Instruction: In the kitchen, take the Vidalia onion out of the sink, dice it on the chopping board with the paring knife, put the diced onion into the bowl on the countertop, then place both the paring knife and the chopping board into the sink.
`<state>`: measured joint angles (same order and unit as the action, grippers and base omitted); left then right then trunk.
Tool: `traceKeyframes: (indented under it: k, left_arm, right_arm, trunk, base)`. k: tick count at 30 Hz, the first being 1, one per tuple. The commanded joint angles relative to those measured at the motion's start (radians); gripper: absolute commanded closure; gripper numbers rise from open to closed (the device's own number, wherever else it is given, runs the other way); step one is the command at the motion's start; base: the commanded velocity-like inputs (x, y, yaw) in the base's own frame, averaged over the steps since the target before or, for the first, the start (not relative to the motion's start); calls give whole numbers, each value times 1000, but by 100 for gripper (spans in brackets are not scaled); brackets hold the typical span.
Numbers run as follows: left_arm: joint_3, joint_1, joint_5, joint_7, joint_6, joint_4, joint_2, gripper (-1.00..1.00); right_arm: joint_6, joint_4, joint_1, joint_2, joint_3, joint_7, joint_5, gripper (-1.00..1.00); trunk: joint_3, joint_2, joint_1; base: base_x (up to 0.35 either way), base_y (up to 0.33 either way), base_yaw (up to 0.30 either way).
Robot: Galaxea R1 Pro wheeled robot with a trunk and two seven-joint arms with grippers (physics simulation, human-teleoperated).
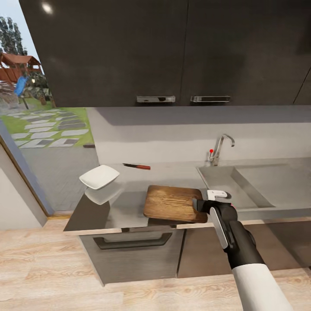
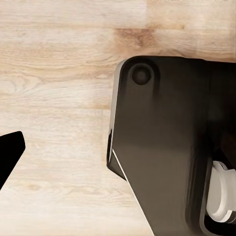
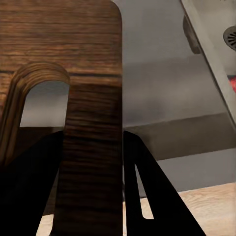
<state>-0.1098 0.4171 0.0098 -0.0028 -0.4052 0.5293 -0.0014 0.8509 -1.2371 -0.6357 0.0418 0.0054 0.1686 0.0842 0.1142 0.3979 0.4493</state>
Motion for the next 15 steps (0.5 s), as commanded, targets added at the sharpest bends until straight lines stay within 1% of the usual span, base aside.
traceKeyframes:
  k: [1,3,6,12,13,15]
  left_arm:
    - [-1,0,1,0,-1,1,0,-100]
    - [-1,0,1,0,-1,1,0,-100]
    - [-1,1,1,0,-1,1,0,-100]
    - [-1,0,1,0,-1,1,0,-100]
    - [-1,0,1,0,-1,1,0,-100]
    - [-1,0,1,0,-1,1,0,-100]
  right_arm:
    - [3,-1,-1,0,1,8,9,100]
    - [3,-1,-1,0,3,8,9,100]
    - [4,0,-1,-1,21,8,9,100]
    - [3,-1,-1,-1,30,8,9,100]
    - [2,-1,-1,-1,31,8,9,100]
    - [2,-1,-1,-1,31,8,8,100]
  trunk:
    - [2,2,1]
    - [2,2,1]
    - [2,2,1]
    - [2,2,1]
    - [2,2,1]
    - [2,2,1]
  base:
    - [0,-2,0]
    - [0,-1,0]
    - [0,0,0]
    - [0,0,0]
    - [54,0,0]
    - [257,0,0]
